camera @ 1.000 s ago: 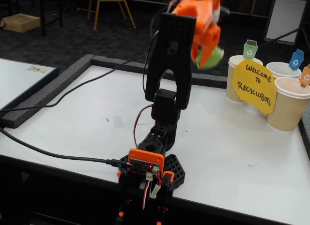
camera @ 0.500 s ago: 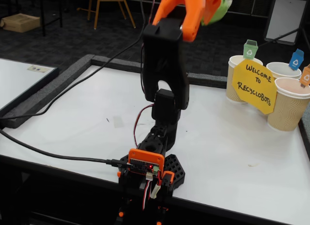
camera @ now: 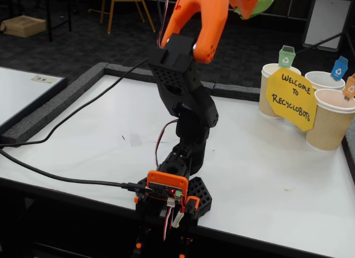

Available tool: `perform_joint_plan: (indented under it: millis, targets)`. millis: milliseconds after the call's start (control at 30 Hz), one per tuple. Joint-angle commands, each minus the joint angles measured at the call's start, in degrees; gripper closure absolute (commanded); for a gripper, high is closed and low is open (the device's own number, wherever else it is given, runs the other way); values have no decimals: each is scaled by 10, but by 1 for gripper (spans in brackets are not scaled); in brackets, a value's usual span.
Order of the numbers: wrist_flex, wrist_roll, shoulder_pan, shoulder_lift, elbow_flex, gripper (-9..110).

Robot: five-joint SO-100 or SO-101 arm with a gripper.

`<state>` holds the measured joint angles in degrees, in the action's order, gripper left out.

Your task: Sort rubbish by color.

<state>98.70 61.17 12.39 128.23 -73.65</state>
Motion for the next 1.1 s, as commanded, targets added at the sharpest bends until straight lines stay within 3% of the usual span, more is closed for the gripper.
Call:
perform_joint_plan:
  millis: [0,667,1067]
  targets:
    - [4,-11,29,56,14,101]
    - [14,-11,104,127,-42,101]
    - [-149,-5,138,-23,-59,101]
